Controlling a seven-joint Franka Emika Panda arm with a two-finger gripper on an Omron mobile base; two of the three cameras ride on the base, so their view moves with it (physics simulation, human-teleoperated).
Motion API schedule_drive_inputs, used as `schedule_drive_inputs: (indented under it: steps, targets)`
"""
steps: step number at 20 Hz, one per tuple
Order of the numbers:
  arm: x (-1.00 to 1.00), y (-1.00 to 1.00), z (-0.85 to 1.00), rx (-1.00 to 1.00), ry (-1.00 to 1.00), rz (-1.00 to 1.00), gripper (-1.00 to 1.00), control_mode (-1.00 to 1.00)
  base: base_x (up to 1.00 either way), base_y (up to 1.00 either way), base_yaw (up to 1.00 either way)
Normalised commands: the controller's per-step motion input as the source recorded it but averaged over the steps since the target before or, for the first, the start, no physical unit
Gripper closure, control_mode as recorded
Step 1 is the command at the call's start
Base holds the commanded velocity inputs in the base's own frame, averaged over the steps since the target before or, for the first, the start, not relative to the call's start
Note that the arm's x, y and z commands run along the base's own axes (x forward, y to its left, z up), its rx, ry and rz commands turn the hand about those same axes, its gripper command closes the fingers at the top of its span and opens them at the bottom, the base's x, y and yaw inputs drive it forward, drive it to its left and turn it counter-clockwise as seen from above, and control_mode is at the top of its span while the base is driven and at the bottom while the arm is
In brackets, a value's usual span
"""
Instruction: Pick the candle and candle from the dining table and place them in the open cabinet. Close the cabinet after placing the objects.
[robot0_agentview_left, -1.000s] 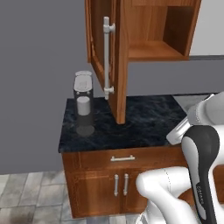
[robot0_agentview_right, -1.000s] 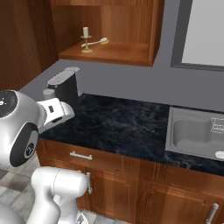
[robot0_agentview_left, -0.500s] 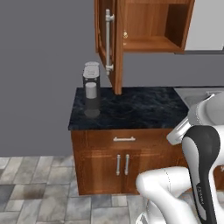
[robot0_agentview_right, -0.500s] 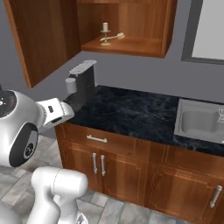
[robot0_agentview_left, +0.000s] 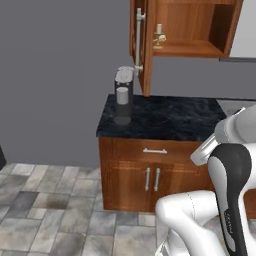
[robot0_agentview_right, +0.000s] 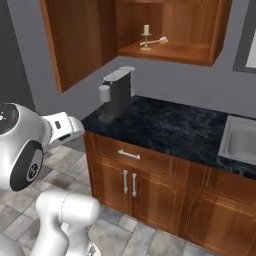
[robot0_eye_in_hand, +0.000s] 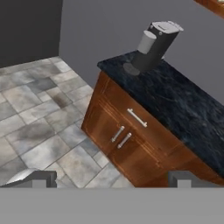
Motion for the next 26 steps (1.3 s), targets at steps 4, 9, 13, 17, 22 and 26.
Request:
schedule_drive_inputs:
  steps: [4,9,13,17,22,26]
  targets:
    - [0.0,0.0,0.0,0.0,0.0,0.0,-1.0,1.0,-0.3,0.0,0.32]
    - [0.0,0.0,0.0,0.0,0.0,0.0,-1.0,1.0,-0.28,0.0,0.33]
    - [0.0,0.0,0.0,0.0,0.0,0.0,-1.0,1.0,-0.3,0.01,0.34]
    - [0.0,0.0,0.0,0.0,0.0,0.0,-1.0,1.0,-0.28,0.07,0.36]
    - [0.0,0.0,0.0,0.0,0.0,0.0,-1.0,1.0,-0.23,0.13,0.38]
    - [0.0,0.0,0.0,0.0,0.0,0.0,-1.0,1.0,-0.19,0.11,0.4]
